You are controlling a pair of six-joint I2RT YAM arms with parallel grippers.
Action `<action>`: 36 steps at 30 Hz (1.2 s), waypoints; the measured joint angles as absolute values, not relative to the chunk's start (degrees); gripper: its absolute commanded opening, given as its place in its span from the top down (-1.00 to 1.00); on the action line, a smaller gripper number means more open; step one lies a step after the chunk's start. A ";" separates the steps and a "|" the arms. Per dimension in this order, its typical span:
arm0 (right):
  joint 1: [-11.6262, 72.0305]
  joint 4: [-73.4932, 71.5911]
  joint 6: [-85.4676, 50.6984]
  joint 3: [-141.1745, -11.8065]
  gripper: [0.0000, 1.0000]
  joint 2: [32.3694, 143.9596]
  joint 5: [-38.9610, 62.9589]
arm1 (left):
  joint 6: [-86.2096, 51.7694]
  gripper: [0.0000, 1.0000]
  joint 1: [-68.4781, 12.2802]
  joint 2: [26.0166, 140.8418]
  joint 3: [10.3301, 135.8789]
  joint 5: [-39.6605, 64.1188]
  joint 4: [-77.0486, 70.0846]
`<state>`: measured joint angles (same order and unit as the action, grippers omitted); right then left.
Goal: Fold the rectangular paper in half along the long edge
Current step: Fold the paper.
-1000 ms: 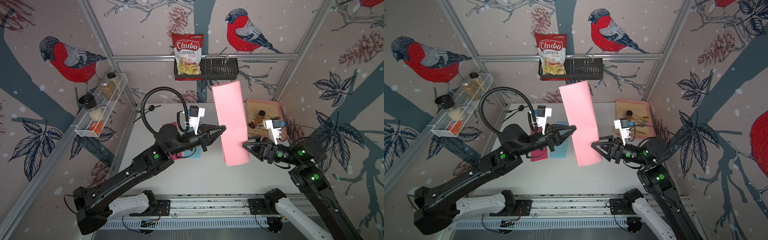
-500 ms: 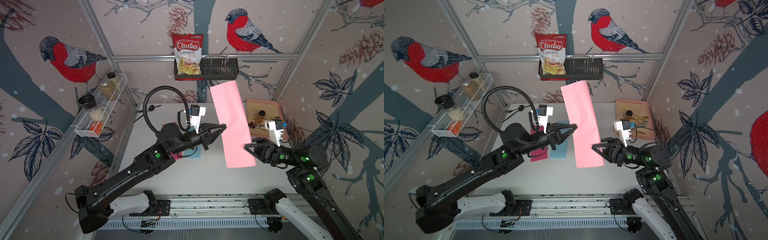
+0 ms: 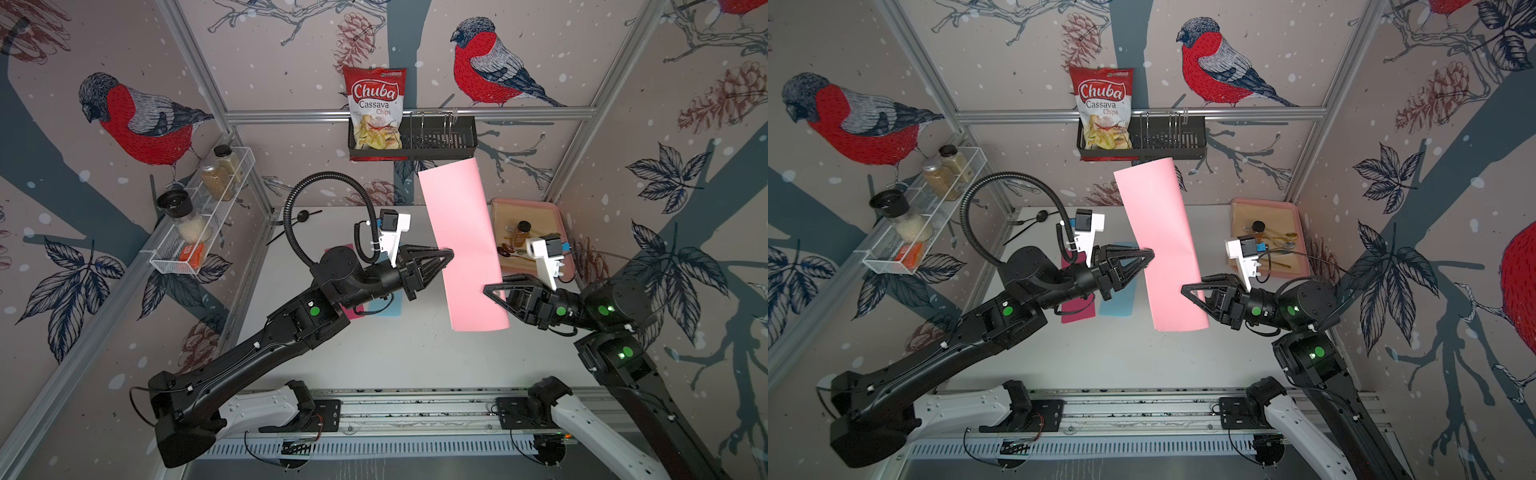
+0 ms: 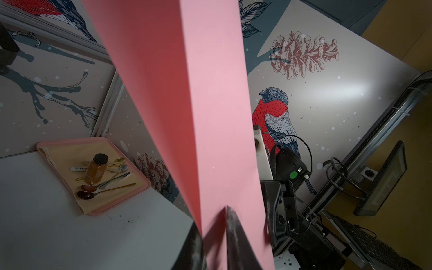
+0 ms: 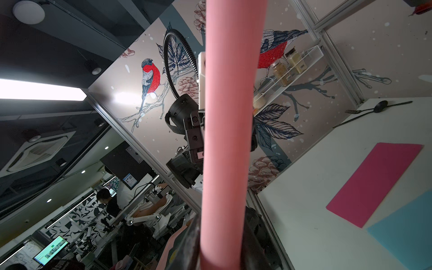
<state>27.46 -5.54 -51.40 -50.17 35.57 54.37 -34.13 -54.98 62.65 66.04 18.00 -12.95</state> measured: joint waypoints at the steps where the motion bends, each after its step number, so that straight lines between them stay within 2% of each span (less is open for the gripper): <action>1: 27.49 -4.38 -50.78 -50.39 0.50 35.57 54.35 | -34.24 0.72 -54.98 62.65 66.04 18.00 -12.95; 6: 27.51 -0.75 -48.29 -51.42 0.51 35.48 54.19 | -34.46 0.99 -54.98 62.70 66.02 18.22 -12.97; 10: 27.51 0.93 -47.40 -51.99 0.41 35.35 54.17 | -34.48 1.00 -54.98 62.72 66.02 18.44 -12.97; 11: 27.51 1.23 -47.05 -52.05 0.36 35.38 54.17 | -34.48 1.00 -54.98 62.72 66.02 18.46 -12.97; 13: 27.53 1.61 -46.61 -52.23 0.10 35.46 53.98 | -34.48 1.00 -54.98 62.72 66.00 18.59 -12.97; 17: 27.59 2.26 -45.15 -53.43 -0.21 36.05 52.99 | -34.48 1.00 -54.98 63.09 66.00 19.68 -13.04; 20: 27.57 2.33 -43.92 -54.52 -0.32 37.06 51.62 | -34.76 1.00 -54.98 64.12 66.00 21.80 -13.67; 29: 27.53 0.05 -42.22 -56.66 -0.45 40.93 47.53 | -37.17 1.00 -55.53 65.49 65.47 28.49 -14.68; 36: 27.46 -1.30 -40.82 -57.87 -0.43 42.02 43.00 | -37.98 1.00 -56.40 66.35 64.18 30.65 -15.97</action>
<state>27.46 -1.30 -40.82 -57.87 42.02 43.00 -37.98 -56.40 66.35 64.18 30.65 -15.97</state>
